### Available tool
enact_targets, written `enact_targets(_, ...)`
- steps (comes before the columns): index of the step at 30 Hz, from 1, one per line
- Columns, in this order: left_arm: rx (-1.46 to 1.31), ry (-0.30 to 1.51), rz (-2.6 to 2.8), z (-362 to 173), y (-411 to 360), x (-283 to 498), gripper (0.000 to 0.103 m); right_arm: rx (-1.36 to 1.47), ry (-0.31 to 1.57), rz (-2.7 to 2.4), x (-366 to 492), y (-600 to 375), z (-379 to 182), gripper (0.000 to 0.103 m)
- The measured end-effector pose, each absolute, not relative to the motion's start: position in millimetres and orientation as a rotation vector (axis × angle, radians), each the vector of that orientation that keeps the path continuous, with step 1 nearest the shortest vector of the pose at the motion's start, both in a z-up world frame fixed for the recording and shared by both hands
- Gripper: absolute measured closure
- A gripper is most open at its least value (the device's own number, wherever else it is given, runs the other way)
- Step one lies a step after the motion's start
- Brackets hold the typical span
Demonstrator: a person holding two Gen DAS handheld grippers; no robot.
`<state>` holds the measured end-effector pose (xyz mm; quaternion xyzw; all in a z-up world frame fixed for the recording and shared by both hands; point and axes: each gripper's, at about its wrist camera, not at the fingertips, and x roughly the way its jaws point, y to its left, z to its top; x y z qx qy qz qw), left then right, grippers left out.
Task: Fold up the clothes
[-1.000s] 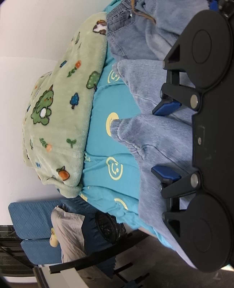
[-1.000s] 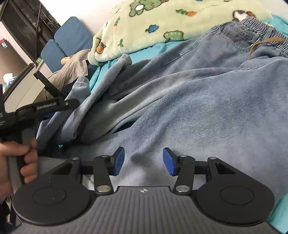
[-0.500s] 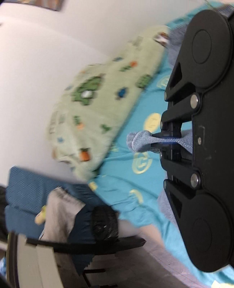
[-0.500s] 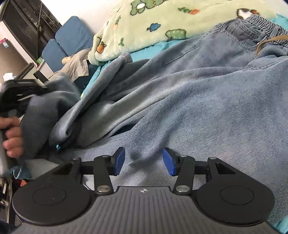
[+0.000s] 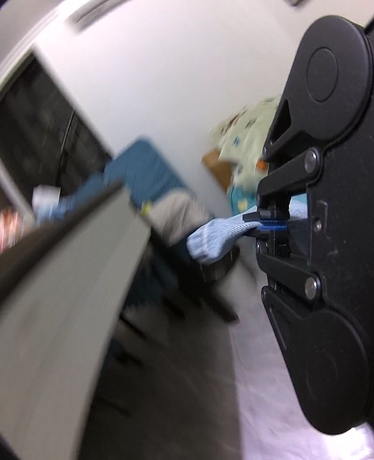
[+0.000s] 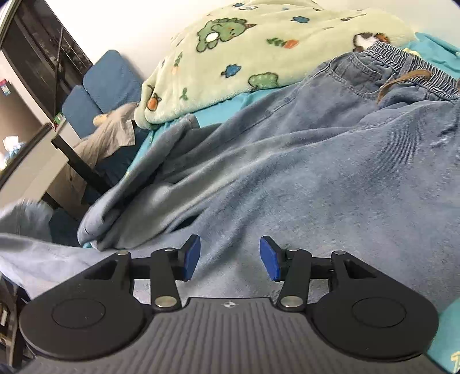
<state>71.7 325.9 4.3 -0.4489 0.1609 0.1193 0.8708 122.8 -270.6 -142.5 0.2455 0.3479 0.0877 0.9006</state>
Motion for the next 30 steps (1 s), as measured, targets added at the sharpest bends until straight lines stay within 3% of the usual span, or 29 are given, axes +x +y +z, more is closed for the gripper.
enact_targets(8, -1.192, 0.544, 0.378, -98.2, 384.9, 21.6, 0.101, 0.382, 0.772, 0.206, 113.5, -252.4, -141.0, 0.053)
enact_targets(14, -1.131, 0.650, 0.370, -110.9, 394.0, 10.5, 0.100, 0.323, 0.780, 0.227, 110.1, -241.0, -139.9, 0.053)
enact_targets(19, -1.017, 0.669, 0.334, -98.3, 387.2, 0.2, 0.085, 0.339, 0.766, 0.235, 109.8, -237.5, -136.0, 0.053)
enact_targets(21, -0.983, 0.668, 0.331, -91.3, 381.9, -1.6, 0.067, 0.337, 0.764, 0.230, 110.5, -237.2, -136.1, 0.053)
enact_targets(30, -0.800, 0.669, 0.182, -48.8, 327.2, 45.5, 0.050, 0.283, 0.784, 0.229, 115.2, -233.5, -140.7, 0.053)
